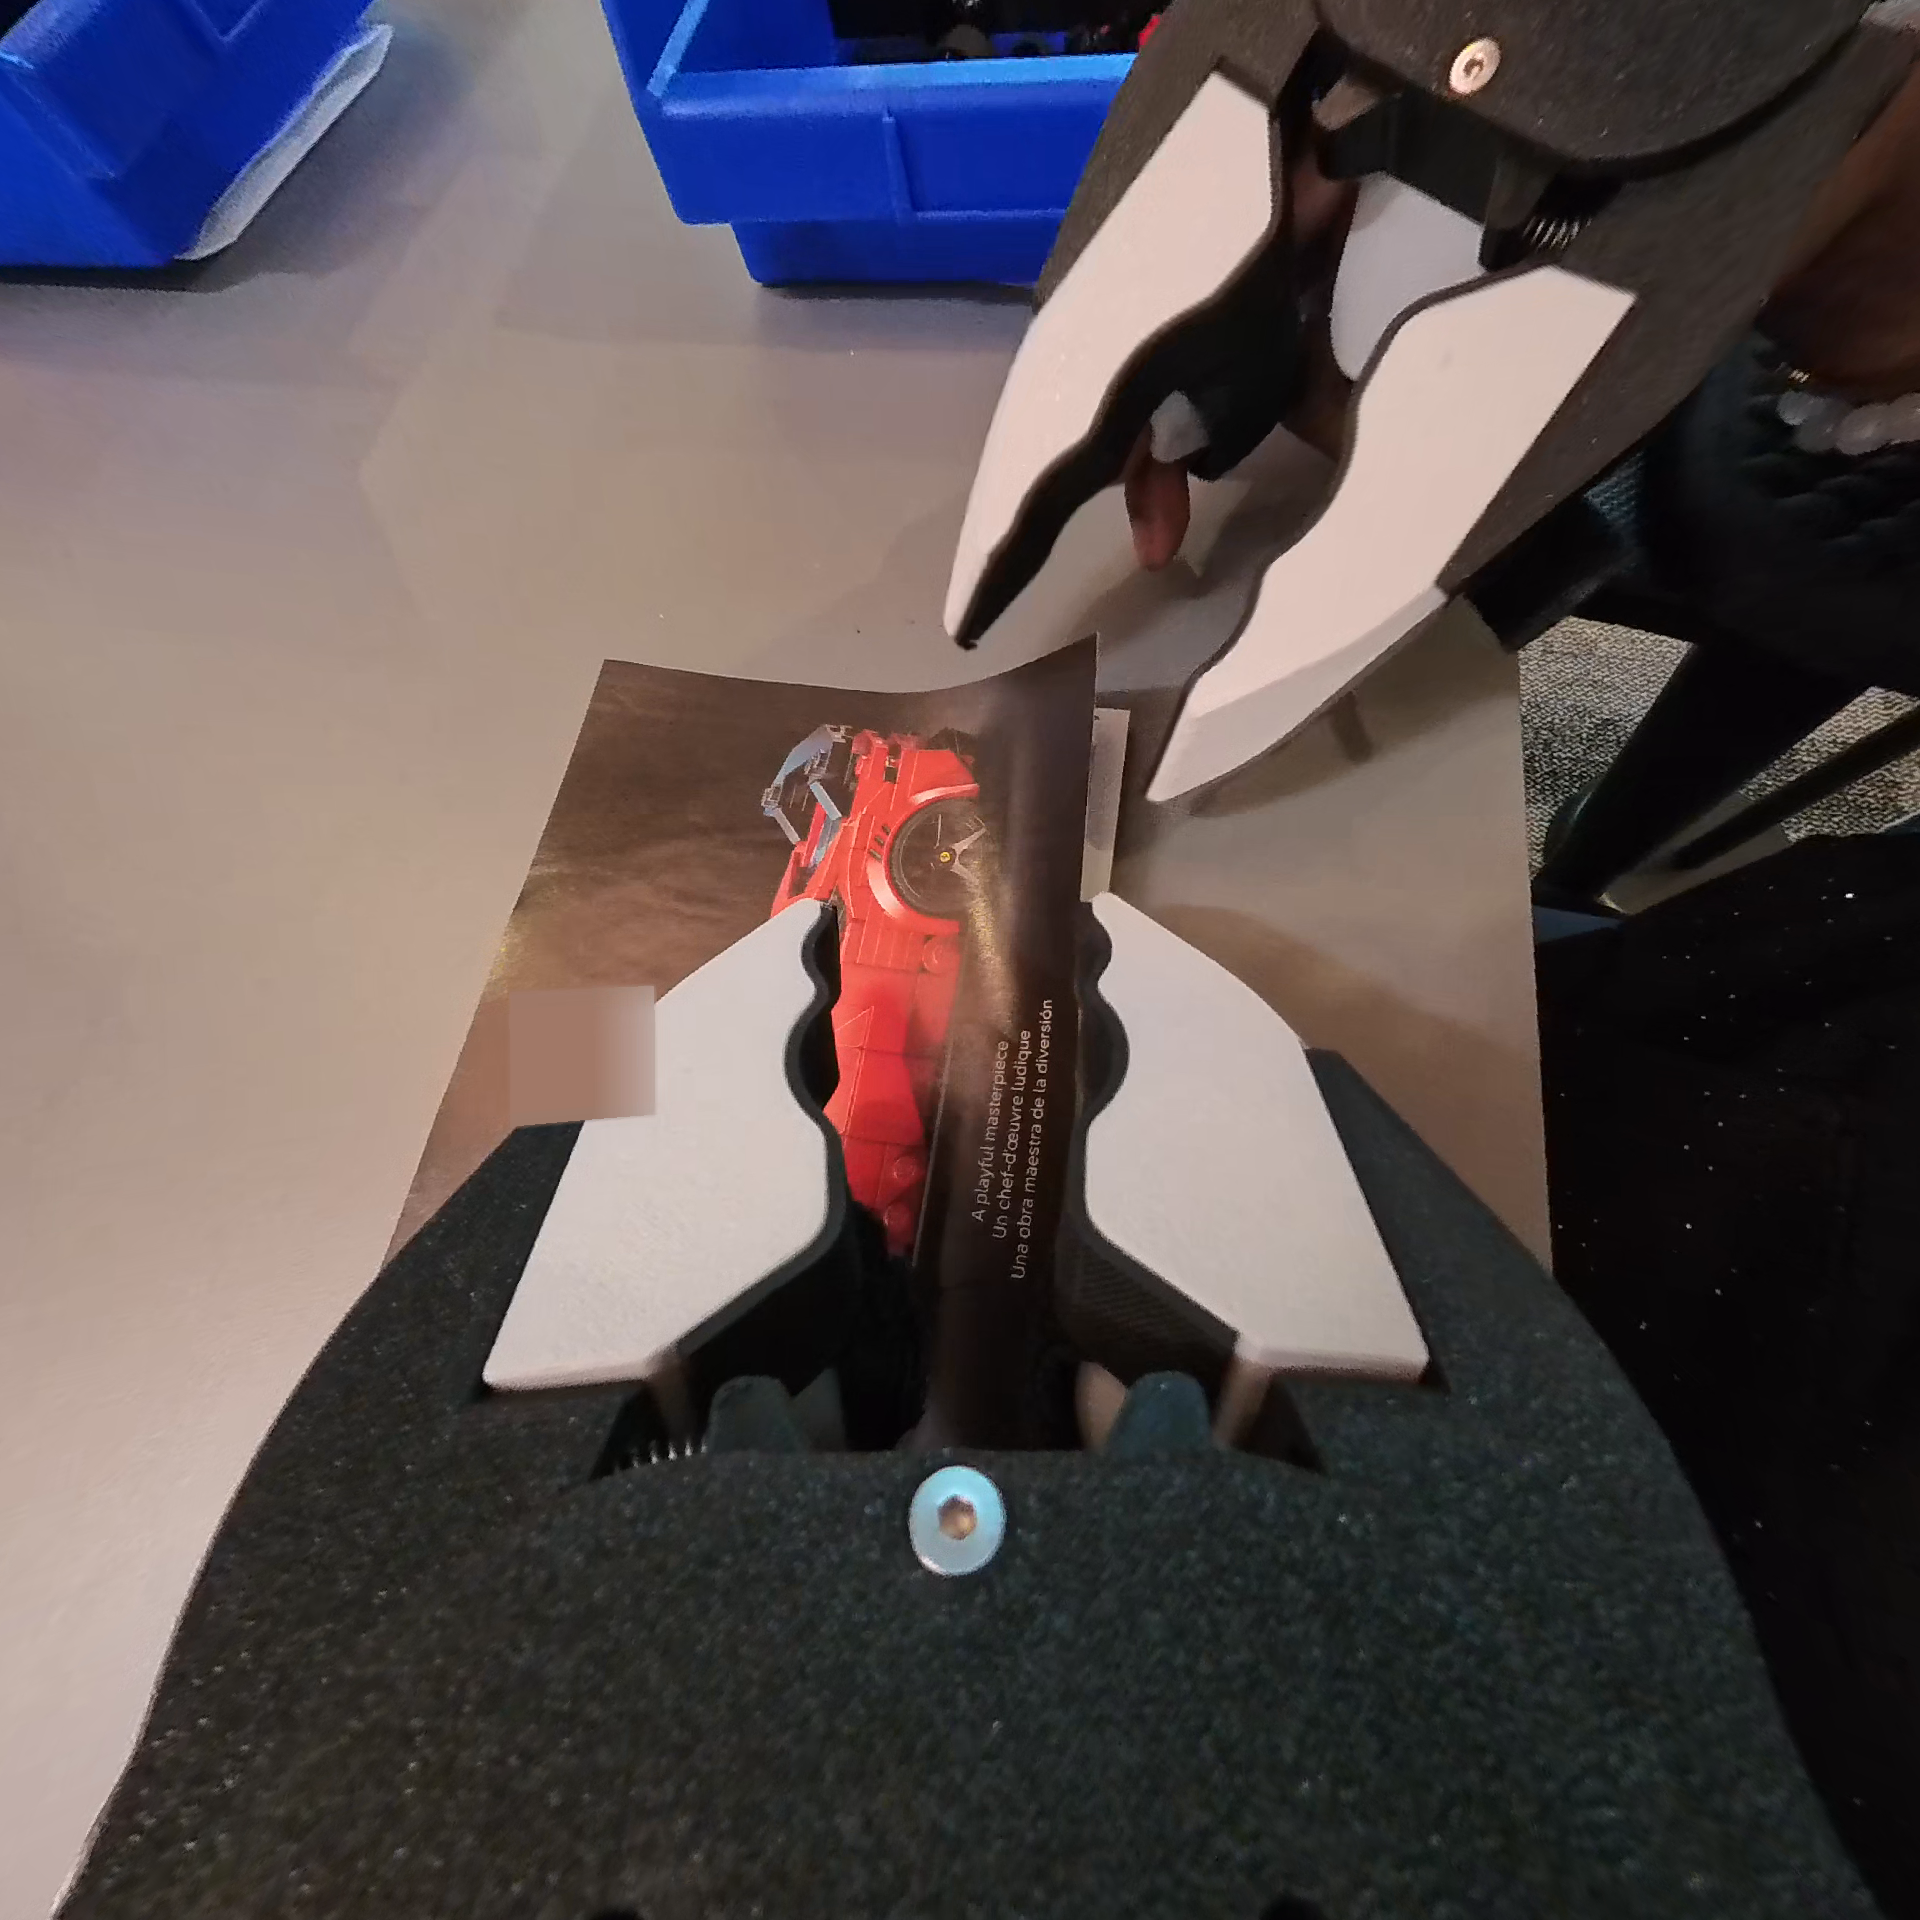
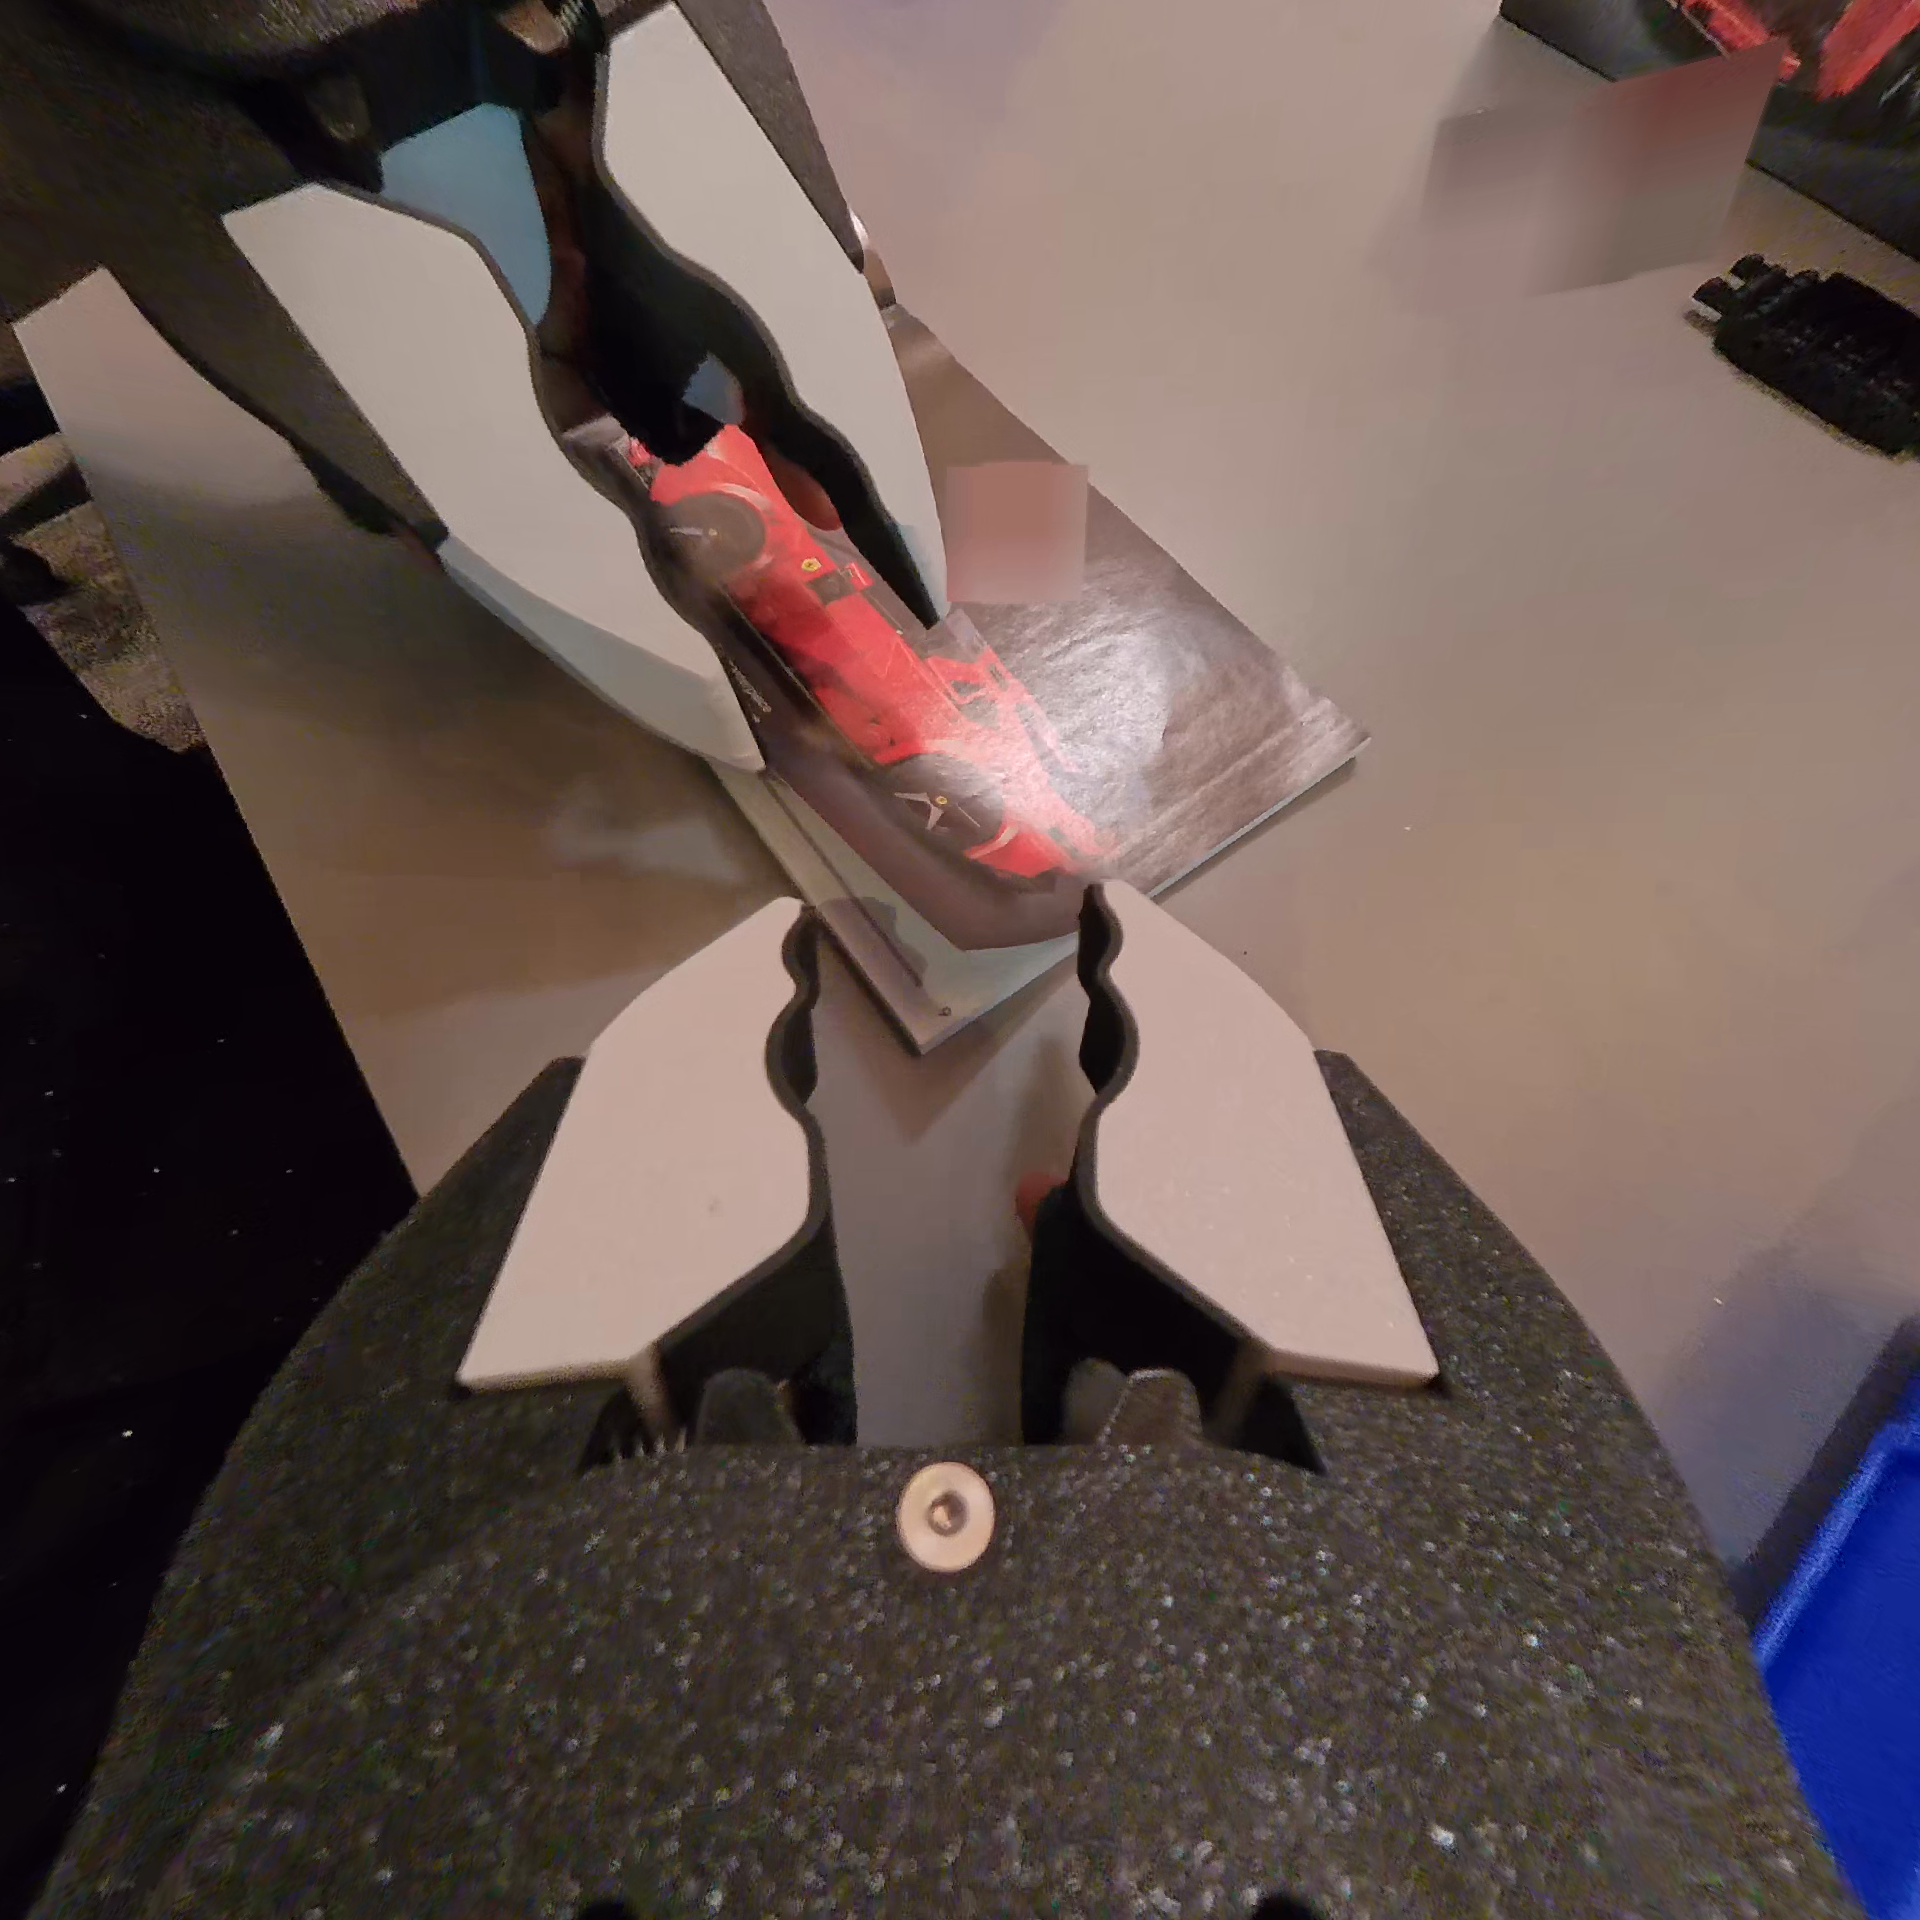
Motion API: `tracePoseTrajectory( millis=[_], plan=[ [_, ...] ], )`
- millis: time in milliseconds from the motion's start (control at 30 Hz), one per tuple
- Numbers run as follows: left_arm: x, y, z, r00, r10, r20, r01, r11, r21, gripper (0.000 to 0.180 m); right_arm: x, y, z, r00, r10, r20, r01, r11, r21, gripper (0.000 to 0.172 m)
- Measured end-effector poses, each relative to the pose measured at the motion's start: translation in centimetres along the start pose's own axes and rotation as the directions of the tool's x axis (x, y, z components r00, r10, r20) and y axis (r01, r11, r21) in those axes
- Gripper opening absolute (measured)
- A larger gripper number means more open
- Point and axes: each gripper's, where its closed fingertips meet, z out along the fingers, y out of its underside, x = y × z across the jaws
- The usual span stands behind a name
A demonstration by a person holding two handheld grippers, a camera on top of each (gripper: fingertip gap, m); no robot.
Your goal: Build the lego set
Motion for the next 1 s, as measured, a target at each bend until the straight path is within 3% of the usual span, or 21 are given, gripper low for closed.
tracePoseTrajectory(
  millis=[267,367,433,567,933,1000],
  plan=[
    [-0.1,-0.1,-0.1,1.000,-0.009,-0.004,0.009,1.000,0.009,0.042,0.8,-0.7,-0.2,0.999,0.009,-0.046,-0.007,0.999,0.047,0.037],
    [-0.1,-0.1,-0.1,1.000,-0.011,-0.006,0.011,1.000,0.013,0.042,0.8,-0.7,0.0,0.996,-0.051,-0.071,0.054,0.998,0.037,0.027],
    [-0.1,-0.1,-0.1,1.000,-0.008,-0.006,0.008,1.000,0.008,0.042,0.6,-0.9,0.1,0.991,-0.106,-0.082,0.109,0.993,0.040,0.007],
    [-0.1,0.0,-0.3,1.000,0.022,0.009,-0.022,1.000,-0.003,0.049,0.4,-1.8,-0.1,0.975,-0.194,-0.106,0.201,0.978,0.055,0.004],
    [-0.5,-1.4,-1.6,1.000,0.002,0.008,-0.003,0.996,0.088,0.041,0.1,-3.2,-0.4,0.976,-0.207,-0.068,0.213,0.973,0.090,0.004],
    [-0.2,-2.2,-1.8,0.999,0.034,0.018,-0.036,0.992,0.121,0.031,0.0,-3.7,-0.4,0.976,-0.205,-0.067,0.211,0.973,0.093,0.004]
  ],
)
